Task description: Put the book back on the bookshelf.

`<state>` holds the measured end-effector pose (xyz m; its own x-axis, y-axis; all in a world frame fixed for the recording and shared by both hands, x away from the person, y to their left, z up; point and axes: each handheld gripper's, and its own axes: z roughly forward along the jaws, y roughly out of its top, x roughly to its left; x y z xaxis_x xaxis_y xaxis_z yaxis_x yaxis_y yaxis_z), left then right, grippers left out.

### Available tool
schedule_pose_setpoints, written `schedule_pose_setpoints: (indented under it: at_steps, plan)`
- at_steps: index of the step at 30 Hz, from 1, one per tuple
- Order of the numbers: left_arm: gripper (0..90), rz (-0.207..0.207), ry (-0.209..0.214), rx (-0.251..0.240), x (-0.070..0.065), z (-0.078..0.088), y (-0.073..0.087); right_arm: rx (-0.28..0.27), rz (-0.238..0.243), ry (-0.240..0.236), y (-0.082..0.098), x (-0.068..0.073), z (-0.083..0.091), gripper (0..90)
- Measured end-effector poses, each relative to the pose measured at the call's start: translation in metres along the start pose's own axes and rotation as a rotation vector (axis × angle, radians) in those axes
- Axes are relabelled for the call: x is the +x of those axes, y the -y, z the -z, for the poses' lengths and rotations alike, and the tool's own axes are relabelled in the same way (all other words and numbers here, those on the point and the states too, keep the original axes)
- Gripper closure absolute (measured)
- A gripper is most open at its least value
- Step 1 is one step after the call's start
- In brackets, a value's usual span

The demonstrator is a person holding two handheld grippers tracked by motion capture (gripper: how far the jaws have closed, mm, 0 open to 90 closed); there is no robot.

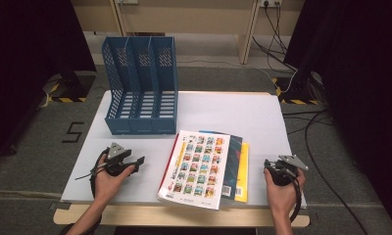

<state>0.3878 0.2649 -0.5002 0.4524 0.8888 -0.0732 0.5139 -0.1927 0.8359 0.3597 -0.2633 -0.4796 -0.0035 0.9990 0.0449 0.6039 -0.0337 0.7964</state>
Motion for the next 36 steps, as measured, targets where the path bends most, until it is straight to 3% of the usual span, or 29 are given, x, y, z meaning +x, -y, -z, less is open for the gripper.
schedule_pose_setpoints:
  at_steps: [10,15,20,25,27,30,36]
  plan:
    - [34.0,-0.035,0.000,0.019,-0.003,-0.002,-0.002,0.010,-0.009,-0.012,-0.005,-0.001,-0.001,50.4]
    - [33.9,-0.036,0.039,-0.011,-0.010,-0.003,-0.012,0.012,0.010,-0.039,-0.015,0.003,0.002,50.6]
    - [34.3,-0.089,0.101,-0.033,-0.029,-0.002,-0.031,0.014,0.012,-0.079,-0.032,0.015,0.007,51.0]
    - [34.8,-0.122,0.171,-0.035,-0.048,-0.008,-0.046,0.042,0.018,-0.154,-0.054,0.034,0.002,51.8]
    - [35.1,-0.123,0.183,-0.036,-0.051,-0.009,-0.047,0.048,0.022,-0.168,-0.058,0.038,0.001,51.9]
    - [35.9,-0.119,0.213,-0.035,-0.057,-0.011,-0.053,0.080,0.038,-0.210,-0.068,0.056,-0.006,51.8]
    - [36.8,-0.106,0.257,-0.015,-0.067,-0.017,-0.060,0.111,0.046,-0.257,-0.078,0.072,-0.013,51.5]
